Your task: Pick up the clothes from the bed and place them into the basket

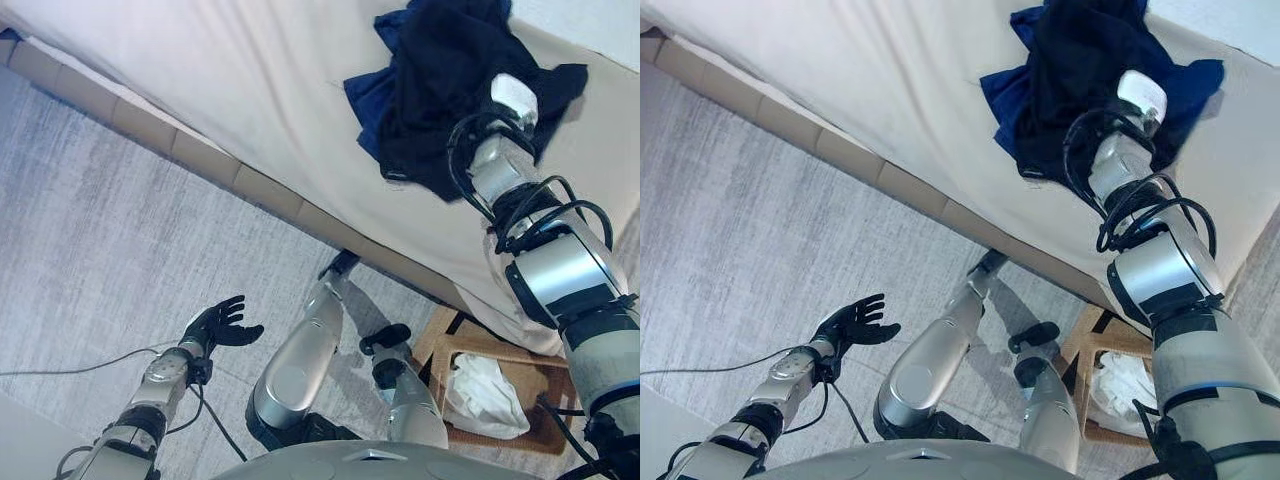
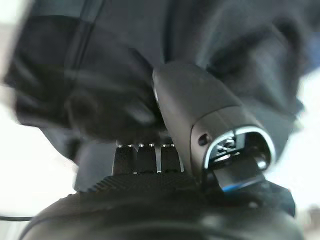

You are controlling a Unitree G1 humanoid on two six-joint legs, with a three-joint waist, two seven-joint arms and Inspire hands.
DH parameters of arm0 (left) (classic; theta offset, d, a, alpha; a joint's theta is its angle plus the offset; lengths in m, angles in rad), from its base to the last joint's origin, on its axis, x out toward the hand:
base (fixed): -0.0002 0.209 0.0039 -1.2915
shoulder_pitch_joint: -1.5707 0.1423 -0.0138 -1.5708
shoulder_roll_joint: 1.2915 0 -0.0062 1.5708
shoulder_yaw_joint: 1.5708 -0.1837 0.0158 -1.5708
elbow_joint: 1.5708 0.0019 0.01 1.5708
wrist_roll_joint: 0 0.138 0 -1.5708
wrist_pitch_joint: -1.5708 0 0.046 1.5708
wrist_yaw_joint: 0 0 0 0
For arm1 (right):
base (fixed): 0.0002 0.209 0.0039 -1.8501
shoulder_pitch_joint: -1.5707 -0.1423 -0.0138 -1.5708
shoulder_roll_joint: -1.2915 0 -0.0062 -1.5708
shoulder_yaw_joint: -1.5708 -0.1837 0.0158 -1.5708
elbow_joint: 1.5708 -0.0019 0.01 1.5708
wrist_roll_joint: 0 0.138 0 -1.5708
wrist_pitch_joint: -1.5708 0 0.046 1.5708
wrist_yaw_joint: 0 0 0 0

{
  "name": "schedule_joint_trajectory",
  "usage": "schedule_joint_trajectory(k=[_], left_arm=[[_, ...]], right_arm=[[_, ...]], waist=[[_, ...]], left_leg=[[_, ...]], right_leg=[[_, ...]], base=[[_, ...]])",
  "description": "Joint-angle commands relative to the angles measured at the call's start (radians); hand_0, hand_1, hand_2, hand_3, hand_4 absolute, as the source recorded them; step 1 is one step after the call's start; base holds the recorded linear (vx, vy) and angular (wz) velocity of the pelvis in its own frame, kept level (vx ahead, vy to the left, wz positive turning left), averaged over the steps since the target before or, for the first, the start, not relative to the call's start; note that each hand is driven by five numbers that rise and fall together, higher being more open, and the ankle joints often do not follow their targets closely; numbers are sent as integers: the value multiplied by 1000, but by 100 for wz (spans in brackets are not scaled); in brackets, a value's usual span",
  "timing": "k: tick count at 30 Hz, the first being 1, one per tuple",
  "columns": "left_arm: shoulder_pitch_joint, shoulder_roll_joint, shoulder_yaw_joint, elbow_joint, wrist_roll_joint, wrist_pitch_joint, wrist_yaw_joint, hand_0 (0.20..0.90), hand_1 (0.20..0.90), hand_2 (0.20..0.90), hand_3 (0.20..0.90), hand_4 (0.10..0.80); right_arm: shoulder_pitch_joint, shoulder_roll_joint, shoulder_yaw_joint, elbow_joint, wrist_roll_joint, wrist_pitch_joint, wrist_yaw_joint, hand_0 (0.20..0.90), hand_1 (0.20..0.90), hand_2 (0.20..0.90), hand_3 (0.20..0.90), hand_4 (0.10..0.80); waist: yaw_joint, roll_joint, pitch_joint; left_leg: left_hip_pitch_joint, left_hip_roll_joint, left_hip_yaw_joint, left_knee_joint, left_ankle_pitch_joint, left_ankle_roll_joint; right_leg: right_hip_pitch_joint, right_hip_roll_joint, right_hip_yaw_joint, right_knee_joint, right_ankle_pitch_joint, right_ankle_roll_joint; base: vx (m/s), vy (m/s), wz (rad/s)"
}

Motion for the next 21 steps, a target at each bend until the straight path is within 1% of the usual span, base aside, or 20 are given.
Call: schedule_joint_trajectory(k=[1,3,5,6,7,8,9,13,14,15,19,20,21], left_arm=[[99,16,27,50,-1,-49,27,900,900,900,900,800],[123,11,50,81,34,-47,36,900,900,900,900,800],[148,10,69,106,60,-44,32,900,900,900,900,800],[161,7,80,112,84,-36,29,900,900,900,900,800],[175,4,86,121,117,-29,27,900,900,900,900,800],[177,4,87,123,118,-29,28,900,900,900,900,800],[187,-5,97,127,155,-3,29,900,900,900,900,800],[194,-25,91,156,229,15,34,900,900,900,900,800],[189,-32,84,162,262,30,33,900,900,900,900,800],[186,-35,79,162,291,31,31,900,900,900,900,800],[149,-61,33,163,302,84,42,900,900,900,900,800],[147,-63,30,162,303,86,44,900,900,900,900,800],[133,-68,16,158,301,106,46,900,900,900,900,800]], right_arm=[[-101,-105,-52,-221,-37,-114,-254,300,300,300,200,100],[-37,-158,-147,-405,-58,-144,-308,300,300,300,200,100],[30,-209,-227,-553,-77,-162,-324,300,300,300,200,100],[71,-230,-272,-631,-103,-162,-329,300,300,300,200,100],[123,-259,-324,-714,-112,-167,-344,300,300,300,200,100],[130,-262,-331,-723,-114,-168,-347,300,300,300,200,100],[183,-289,-371,-802,-123,-157,-341,300,300,300,200,100],[265,-355,-432,-907,-140,-132,-350,300,300,300,200,100],[284,-391,-451,-940,-127,-124,-345,300,300,300,200,100],[298,-413,-464,-954,-135,-112,-353,300,300,300,200,100],[328,-493,-506,-974,-82,-115,-373,300,300,300,200,100],[330,-499,-509,-972,-81,-112,-380,300,300,300,200,100],[343,-529,-527,-964,-63,-114,-401,300,300,300,200,100]], waist=[[-14,-22,21],[-50,-49,-30],[-83,-63,-83],[-102,-69,-112],[-124,-70,-149],[-127,-71,-154],[-156,-74,-201],[-219,-77,-295],[-247,-79,-331],[-259,-79,-347],[-343,-69,-410],[-345,-67,-411],[-374,-62,-426]], left_leg=[[144,19,80,-112,-78,79],[215,37,100,-153,-90,76],[267,44,118,-179,-100,75],[295,46,127,-189,-107,74],[319,40,140,-199,-90,82],[322,40,141,-202,-90,82],[358,39,154,-214,-95,83],[441,41,184,-258,-97,85],[465,41,198,-268,-101,85],[479,44,210,-273,-104,85],[553,52,272,-286,-133,83],[560,53,278,-288,-135,82],[583,54,303,-292,-145,82]], right_leg=[[135,21,44,65,-31,-9],[192,40,82,6,-25,-6],[229,57,117,-36,-25,-5],[249,66,134,-55,-25,-2],[267,74,140,-84,1,-4],[270,76,141,-88,2,-4],[293,85,165,-109,4,1],[337,103,210,-160,13,11],[348,107,231,-181,17,11],[353,109,240,-187,21,10],[367,124,290,-234,32,1],[370,126,296,-236,34,0],[375,131,312,-246,38,-2]], base=[[70,-71,-28],[140,-97,-17],[159,-64,-17],[107,-10,-35],[70,3,-44],[101,19,-47],[141,-32,-43],[144,-46,-29],[86,-78,-38],[77,-76,-33],[20,-41,-40],[-10,-32,-52],[-11,-27,-57]])
